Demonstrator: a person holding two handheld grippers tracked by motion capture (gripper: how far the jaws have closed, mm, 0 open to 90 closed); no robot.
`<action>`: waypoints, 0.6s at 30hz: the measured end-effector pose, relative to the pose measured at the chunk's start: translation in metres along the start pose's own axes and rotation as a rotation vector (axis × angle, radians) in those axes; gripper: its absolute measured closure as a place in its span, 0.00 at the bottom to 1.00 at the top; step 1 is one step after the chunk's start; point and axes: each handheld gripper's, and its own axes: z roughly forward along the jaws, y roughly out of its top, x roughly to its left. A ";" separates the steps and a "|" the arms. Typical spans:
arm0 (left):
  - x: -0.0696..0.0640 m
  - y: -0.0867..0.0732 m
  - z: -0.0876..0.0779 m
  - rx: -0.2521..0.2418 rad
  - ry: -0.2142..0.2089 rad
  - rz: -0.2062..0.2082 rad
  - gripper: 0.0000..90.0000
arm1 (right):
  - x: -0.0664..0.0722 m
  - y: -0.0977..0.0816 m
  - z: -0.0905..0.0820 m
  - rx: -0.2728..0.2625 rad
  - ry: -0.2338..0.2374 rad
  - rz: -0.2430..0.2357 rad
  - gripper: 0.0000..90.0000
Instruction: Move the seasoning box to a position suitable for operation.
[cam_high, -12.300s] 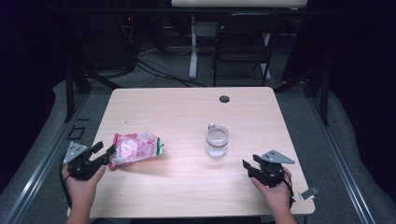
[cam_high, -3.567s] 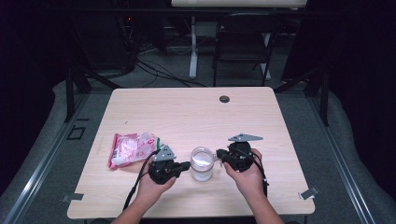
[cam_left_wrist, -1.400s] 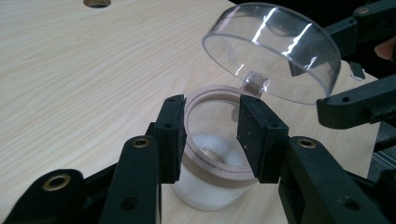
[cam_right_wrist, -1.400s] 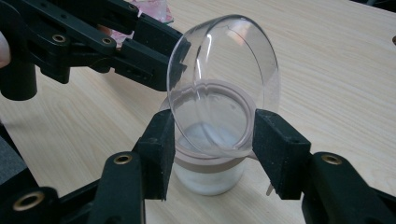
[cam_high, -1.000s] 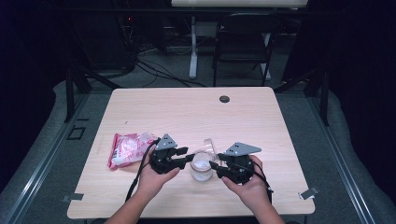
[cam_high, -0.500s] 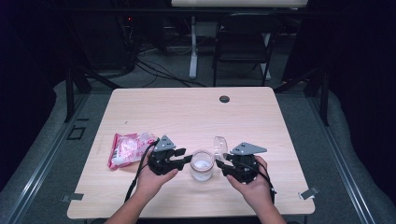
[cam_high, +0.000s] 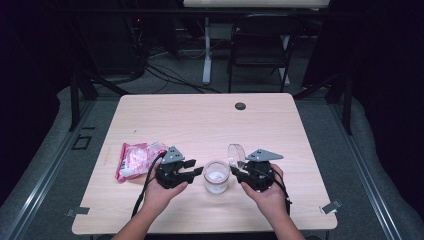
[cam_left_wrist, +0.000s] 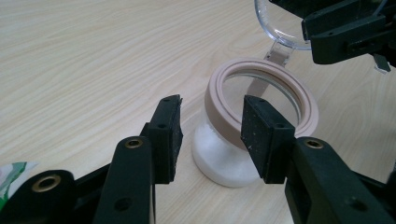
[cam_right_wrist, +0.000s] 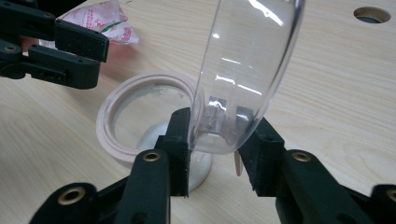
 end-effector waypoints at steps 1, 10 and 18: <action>0.000 0.000 0.000 -0.003 0.002 -0.002 0.64 | -0.001 0.001 0.001 0.001 0.002 0.008 0.74; 0.000 0.002 0.001 -0.006 0.004 -0.001 0.64 | -0.018 0.009 0.010 0.006 0.085 0.051 0.80; -0.004 0.009 0.014 0.012 -0.019 0.009 0.65 | -0.031 0.020 0.022 0.017 0.135 0.072 0.81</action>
